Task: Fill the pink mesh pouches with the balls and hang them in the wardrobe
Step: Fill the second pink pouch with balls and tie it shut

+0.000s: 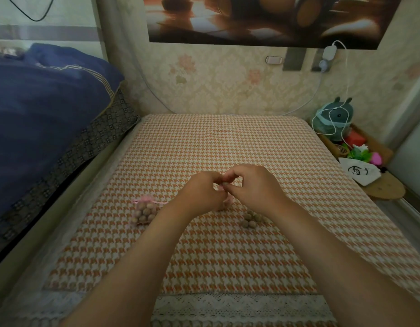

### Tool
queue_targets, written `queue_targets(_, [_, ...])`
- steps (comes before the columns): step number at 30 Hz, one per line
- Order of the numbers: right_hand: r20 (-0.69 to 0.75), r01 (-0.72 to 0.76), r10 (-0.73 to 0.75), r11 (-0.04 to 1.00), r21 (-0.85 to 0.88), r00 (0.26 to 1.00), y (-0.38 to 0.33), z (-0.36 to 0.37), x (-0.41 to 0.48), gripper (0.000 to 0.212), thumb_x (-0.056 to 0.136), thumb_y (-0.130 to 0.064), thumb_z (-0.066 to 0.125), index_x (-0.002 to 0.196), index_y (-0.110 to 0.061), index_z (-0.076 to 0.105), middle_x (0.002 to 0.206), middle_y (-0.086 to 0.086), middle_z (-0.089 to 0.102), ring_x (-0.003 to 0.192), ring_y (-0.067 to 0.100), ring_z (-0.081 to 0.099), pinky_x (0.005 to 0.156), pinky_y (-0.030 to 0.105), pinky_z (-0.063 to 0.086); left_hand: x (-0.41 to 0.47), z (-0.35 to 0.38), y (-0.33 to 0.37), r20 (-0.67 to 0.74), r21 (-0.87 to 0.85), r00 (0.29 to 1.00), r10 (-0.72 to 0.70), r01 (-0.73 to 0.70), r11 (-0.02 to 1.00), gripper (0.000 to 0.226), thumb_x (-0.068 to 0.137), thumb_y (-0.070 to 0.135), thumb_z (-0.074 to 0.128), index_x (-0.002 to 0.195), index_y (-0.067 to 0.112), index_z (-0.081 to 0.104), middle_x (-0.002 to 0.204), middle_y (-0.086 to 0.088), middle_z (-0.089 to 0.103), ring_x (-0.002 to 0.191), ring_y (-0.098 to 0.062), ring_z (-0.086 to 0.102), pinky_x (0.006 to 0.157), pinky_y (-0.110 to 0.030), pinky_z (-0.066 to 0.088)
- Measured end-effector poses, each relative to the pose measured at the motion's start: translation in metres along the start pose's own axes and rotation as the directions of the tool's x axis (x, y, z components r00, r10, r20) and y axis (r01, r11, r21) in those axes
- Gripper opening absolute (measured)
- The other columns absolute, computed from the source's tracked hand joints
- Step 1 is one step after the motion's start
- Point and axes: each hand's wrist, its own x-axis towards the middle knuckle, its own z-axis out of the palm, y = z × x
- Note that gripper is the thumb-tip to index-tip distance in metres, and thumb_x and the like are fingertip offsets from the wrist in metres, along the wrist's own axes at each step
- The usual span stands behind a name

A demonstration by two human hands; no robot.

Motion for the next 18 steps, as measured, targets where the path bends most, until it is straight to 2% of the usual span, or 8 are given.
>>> queue_targets(2, [0.007, 0.019, -0.018, 0.999, -0.046, 1.0, 0.001, 0.0, 0.001, 0.011, 0.09, -0.038, 0.072, 0.101, -0.035, 0.074, 0.101, -0.02, 0.068, 0.09, -0.004, 0.06, 0.075, 0.022, 0.048, 0.001, 0.001, 0.0, 0.008, 0.008, 1.0, 0.006, -0.006, 1.0, 0.027, 0.089, 0.021, 0.061, 0.113, 0.03, 0.068, 0.103, 0.011, 0.071, 0.076, -0.003, 0.068, 0.065, -0.019, 0.053])
queue_targets(5, [0.065, 0.026, -0.017, 0.99, -0.142, 0.998, 0.002, -0.001, 0.004, 0.011, 0.091, -0.043, 0.07, 0.099, -0.037, 0.074, 0.106, -0.018, 0.061, 0.094, 0.002, 0.057, 0.073, 0.026, 0.044, 0.001, 0.001, -0.001, 0.008, 0.014, 1.0, 0.008, -0.009, 1.0, 0.019, 0.091, 0.022, 0.062, 0.107, 0.027, 0.069, 0.098, 0.01, 0.072, 0.071, 0.003, 0.066, 0.052, -0.007, 0.043])
queue_targets(7, [0.119, 0.016, 0.005, 0.985, -0.174, 0.993, 0.003, -0.002, 0.004, 0.015, 0.093, -0.047, 0.066, 0.1, -0.037, 0.075, 0.109, -0.017, 0.058, 0.094, 0.005, 0.056, 0.074, 0.03, 0.047, 0.001, 0.001, -0.001, -0.007, 0.007, 1.0, 0.011, -0.011, 1.0, 0.018, 0.09, 0.02, 0.063, 0.106, 0.026, 0.07, 0.096, 0.009, 0.073, 0.068, 0.005, 0.064, 0.049, -0.004, 0.041])
queue_targets(11, [0.232, -0.045, 0.091, 0.98, -0.196, 0.968, 0.003, -0.011, 0.003, 0.02, 0.097, -0.045, 0.059, 0.101, -0.036, 0.076, 0.099, -0.014, 0.07, 0.09, 0.01, 0.065, 0.075, 0.035, 0.055, 0.002, 0.003, 0.001, 0.003, -0.047, 0.999, 0.036, -0.036, 0.998, 0.022, 0.09, 0.014, 0.064, 0.109, 0.021, 0.071, 0.093, 0.007, 0.074, 0.061, 0.008, 0.063, 0.051, -0.003, 0.043])
queue_targets(14, [0.242, -0.095, 0.154, 0.967, -0.238, 0.958, 0.007, -0.016, 0.003, 0.024, 0.098, -0.042, 0.056, 0.1, -0.031, 0.078, 0.09, -0.006, 0.075, 0.075, 0.013, 0.067, 0.07, 0.038, 0.058, 0.001, 0.007, 0.001, -0.049, -0.009, 0.998, 0.036, -0.037, 0.999, 0.03, 0.09, 0.019, 0.066, 0.12, 0.021, 0.067, 0.11, 0.009, 0.067, 0.084, 0.001, 0.064, 0.06, -0.006, 0.047])
queue_targets(16, [0.229, -0.108, 0.166, 0.963, -0.246, 0.959, 0.008, -0.019, 0.003, 0.026, 0.098, -0.041, 0.055, 0.096, -0.028, 0.077, 0.085, -0.003, 0.075, 0.066, 0.014, 0.067, 0.067, 0.038, 0.059, -0.001, 0.009, 0.003, -0.153, 0.09, 0.979, 0.137, -0.124, 0.988, 0.024, 0.088, 0.024, 0.068, 0.112, 0.027, 0.067, 0.111, 0.014, 0.06, 0.091, -0.002, 0.06, 0.072, -0.016, 0.05])
queue_targets(18, [0.227, -0.119, 0.169, 0.969, -0.217, 0.959, 0.01, -0.021, 0.003, 0.025, 0.098, -0.041, 0.056, 0.094, -0.029, 0.077, 0.083, -0.003, 0.075, 0.067, 0.015, 0.067, 0.066, 0.039, 0.059, -0.008, 0.009, 0.01, -0.216, 0.154, 0.94, 0.263, -0.233, 0.96, 0.012, 0.086, 0.028, 0.069, 0.097, 0.031, 0.066, 0.099, 0.017, 0.057, 0.083, -0.001, 0.057, 0.069, -0.019, 0.049])
